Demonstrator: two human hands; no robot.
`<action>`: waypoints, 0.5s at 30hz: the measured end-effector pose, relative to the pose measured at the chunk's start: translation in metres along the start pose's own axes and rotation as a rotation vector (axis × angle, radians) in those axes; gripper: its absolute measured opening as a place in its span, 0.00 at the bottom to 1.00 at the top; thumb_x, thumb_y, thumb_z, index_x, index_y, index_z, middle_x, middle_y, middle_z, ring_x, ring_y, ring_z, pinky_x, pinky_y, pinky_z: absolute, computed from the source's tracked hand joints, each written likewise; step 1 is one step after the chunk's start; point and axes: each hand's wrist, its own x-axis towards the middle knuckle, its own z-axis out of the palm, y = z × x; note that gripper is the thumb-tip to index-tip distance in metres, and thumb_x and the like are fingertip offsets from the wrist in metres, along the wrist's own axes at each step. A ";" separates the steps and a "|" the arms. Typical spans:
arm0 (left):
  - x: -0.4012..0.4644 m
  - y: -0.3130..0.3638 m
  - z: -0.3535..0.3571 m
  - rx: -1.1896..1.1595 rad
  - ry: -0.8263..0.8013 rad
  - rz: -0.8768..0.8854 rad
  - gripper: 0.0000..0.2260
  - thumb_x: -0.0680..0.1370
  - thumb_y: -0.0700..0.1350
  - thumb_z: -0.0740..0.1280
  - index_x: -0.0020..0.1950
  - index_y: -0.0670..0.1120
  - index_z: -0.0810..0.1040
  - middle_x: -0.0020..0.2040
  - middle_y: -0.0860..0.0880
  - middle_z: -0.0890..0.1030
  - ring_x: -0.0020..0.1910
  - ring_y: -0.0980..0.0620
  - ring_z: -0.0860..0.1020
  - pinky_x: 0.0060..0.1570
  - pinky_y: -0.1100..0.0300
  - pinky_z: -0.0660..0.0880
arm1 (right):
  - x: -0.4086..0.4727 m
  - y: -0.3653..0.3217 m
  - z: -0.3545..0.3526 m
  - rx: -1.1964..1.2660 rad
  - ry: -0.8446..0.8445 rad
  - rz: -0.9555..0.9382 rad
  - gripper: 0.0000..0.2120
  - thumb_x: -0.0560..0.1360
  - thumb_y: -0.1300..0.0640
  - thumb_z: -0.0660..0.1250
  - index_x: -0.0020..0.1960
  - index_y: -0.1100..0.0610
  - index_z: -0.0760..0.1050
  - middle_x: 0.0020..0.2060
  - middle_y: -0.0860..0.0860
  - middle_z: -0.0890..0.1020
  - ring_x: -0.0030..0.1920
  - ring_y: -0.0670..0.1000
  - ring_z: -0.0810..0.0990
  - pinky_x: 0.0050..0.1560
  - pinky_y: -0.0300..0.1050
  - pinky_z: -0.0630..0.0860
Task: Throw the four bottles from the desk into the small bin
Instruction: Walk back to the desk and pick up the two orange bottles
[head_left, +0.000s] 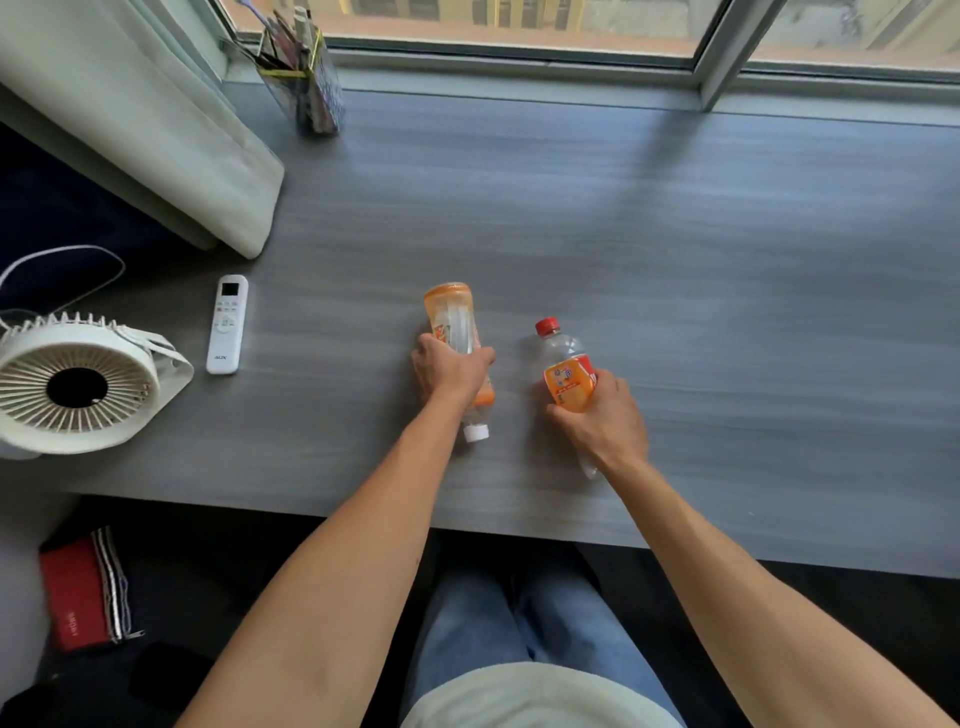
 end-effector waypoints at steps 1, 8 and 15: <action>-0.005 -0.004 -0.004 0.015 -0.020 0.002 0.33 0.65 0.50 0.77 0.65 0.40 0.71 0.64 0.40 0.77 0.63 0.40 0.76 0.59 0.52 0.75 | -0.002 0.002 -0.004 0.013 -0.018 -0.005 0.30 0.65 0.39 0.72 0.62 0.50 0.71 0.50 0.50 0.80 0.48 0.54 0.80 0.45 0.51 0.78; -0.054 -0.044 -0.043 0.077 -0.160 0.035 0.28 0.65 0.50 0.75 0.61 0.46 0.68 0.53 0.48 0.79 0.52 0.42 0.79 0.46 0.55 0.73 | -0.039 0.026 -0.038 0.011 -0.117 -0.043 0.26 0.63 0.38 0.70 0.56 0.46 0.70 0.39 0.44 0.80 0.39 0.47 0.79 0.40 0.50 0.80; -0.127 -0.119 -0.077 0.244 -0.303 0.029 0.29 0.58 0.56 0.72 0.57 0.53 0.71 0.48 0.53 0.80 0.45 0.50 0.80 0.42 0.55 0.75 | -0.105 0.078 -0.048 0.026 -0.251 -0.028 0.26 0.63 0.39 0.71 0.57 0.44 0.69 0.40 0.43 0.80 0.38 0.45 0.80 0.39 0.49 0.81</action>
